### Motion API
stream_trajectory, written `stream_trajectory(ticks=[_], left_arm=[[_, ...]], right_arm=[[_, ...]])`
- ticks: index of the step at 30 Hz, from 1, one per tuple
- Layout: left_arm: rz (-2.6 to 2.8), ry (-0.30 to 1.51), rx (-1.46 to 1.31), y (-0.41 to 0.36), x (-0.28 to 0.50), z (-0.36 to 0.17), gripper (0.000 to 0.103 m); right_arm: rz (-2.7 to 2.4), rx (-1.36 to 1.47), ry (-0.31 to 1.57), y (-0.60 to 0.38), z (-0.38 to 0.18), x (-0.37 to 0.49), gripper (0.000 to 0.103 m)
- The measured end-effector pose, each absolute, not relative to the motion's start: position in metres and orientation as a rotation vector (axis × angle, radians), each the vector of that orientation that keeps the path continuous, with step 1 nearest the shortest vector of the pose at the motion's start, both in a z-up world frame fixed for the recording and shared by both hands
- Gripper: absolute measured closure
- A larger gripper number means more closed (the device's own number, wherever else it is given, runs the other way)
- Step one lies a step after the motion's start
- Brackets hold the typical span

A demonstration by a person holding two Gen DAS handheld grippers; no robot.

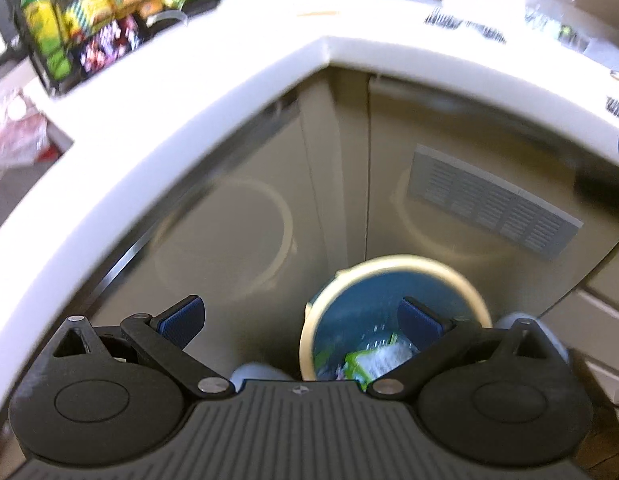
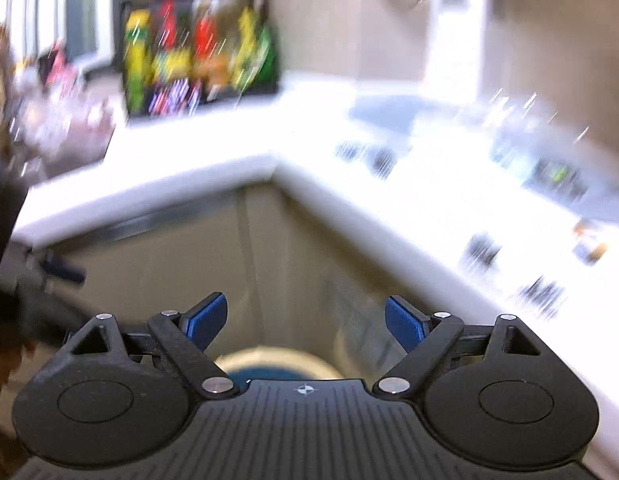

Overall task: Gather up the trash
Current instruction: 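Raise both tools back to the counter and grasp the light-blue box with the right tool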

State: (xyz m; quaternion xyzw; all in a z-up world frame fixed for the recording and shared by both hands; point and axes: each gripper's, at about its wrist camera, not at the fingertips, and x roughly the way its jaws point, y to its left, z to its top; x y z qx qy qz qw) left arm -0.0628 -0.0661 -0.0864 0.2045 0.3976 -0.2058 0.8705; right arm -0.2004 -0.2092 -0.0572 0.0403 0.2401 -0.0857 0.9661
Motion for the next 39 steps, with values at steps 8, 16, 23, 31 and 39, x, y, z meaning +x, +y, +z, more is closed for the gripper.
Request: stream_trajectory(ticks=[8,16,23,31,39], left_arm=[[-0.446,0.791,0.405,-0.088,-0.060,-0.058,0.000],[-0.416,0.804,0.397,-0.097,-0.050,-0.050,0.000],[-0.396,0.813,0.413,-0.108,-0.042,-0.048,0.000],[-0.388,0.794,0.418,-0.130,-0.028,-0.039,0.000],[-0.374,0.802,0.438,-0.146,-0.024,-0.037,0.000]], right_arm=[[-0.362,0.109,0.312,-0.285,-0.018,-0.198,0.011],[-0.610,0.133,0.316,-0.387,-0.021,-0.157,0.007],[-0.719,0.307,0.416,-0.476,-0.043,-0.122,0.006],[-0.533,0.302,0.414,-0.462,-0.047,-0.097,0.005],[-0.549,0.191,0.516,-0.455,-0.044,-0.044,0.016]])
